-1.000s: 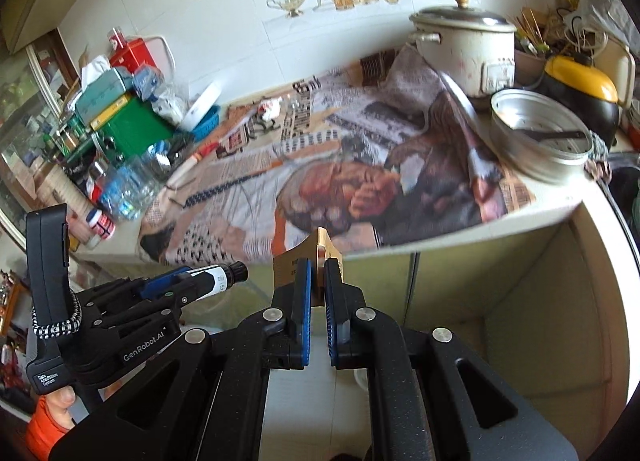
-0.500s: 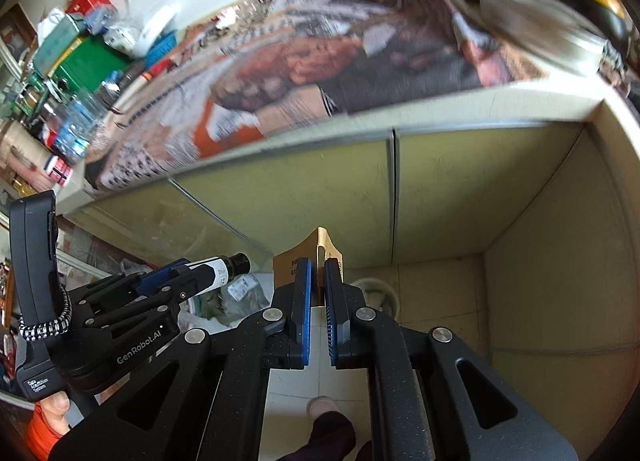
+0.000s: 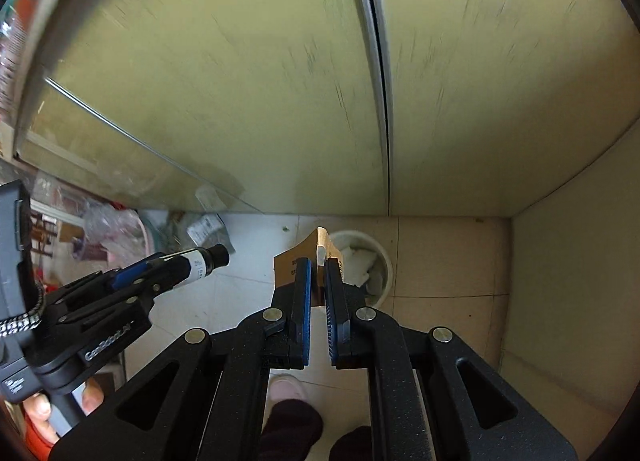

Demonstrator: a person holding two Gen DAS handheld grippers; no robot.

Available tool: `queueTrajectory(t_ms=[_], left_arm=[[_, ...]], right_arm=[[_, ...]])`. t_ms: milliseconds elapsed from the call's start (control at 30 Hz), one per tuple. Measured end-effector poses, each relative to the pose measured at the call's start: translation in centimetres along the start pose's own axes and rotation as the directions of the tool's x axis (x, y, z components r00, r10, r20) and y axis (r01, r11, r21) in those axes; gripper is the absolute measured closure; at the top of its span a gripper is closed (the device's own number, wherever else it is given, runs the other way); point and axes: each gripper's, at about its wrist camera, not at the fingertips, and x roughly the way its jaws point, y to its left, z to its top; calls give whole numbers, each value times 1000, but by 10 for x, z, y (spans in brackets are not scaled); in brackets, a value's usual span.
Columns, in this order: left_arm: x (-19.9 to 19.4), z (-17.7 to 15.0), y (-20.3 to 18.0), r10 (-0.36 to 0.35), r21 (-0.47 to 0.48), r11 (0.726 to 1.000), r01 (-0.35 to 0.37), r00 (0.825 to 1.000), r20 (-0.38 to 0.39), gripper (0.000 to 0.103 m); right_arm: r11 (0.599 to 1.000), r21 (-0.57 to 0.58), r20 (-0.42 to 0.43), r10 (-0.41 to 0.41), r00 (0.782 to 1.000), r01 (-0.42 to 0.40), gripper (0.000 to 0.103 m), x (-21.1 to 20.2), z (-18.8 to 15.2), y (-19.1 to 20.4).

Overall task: Collect trash
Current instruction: 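Open both tools to drop the bottle and cardboard box into the bin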

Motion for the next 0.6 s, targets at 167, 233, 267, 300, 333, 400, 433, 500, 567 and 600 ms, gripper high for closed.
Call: queueTrajectory(t_ms=[167, 233, 267, 300, 333, 400, 433, 500, 567, 600], left_arm=[[49, -15, 10, 6, -9, 1000, -6, 1000, -17, 76], [66, -19, 16, 3, -14, 1000, -4, 1000, -25, 76], [73, -20, 16, 1, -18, 1000, -1, 1000, -29, 76], [80, -21, 17, -2, -22, 1000, 2, 999, -36, 76], [87, -23, 18, -8, -26, 1000, 7, 999, -45, 76], [99, -26, 17, -15, -27, 1000, 14, 998, -60, 76], [103, -27, 16, -19, -22, 1000, 17, 998, -67, 76], [112, -29, 12, -27, -13, 1000, 26, 996, -82, 76], [121, -30, 8, -39, -6, 999, 39, 994, -98, 76], [123, -30, 4, -46, -1, 999, 46, 993, -106, 76]], right_arm=[[999, -19, -43, 47, 998, -48, 94, 59, -3, -5], [998, -28, -70, 61, 996, -63, 92, 79, -5, -6], [997, -25, -79, 65, 995, -67, 92, 85, -5, -6], [998, -17, -89, 65, 994, -67, 91, 92, -6, -8], [998, -7, -99, 68, 993, -69, 86, 97, -8, -10], [998, -6, -110, 66, 992, -67, 81, 101, -11, -16], [999, -10, -113, 51, 992, -53, 78, 102, -14, -17], [1000, -15, -109, 21, 994, -22, 76, 98, -16, -19], [1000, -15, -110, 6, 994, -8, 75, 96, -17, -24], [1000, -12, -110, 2, 994, -3, 75, 95, -16, -27]])
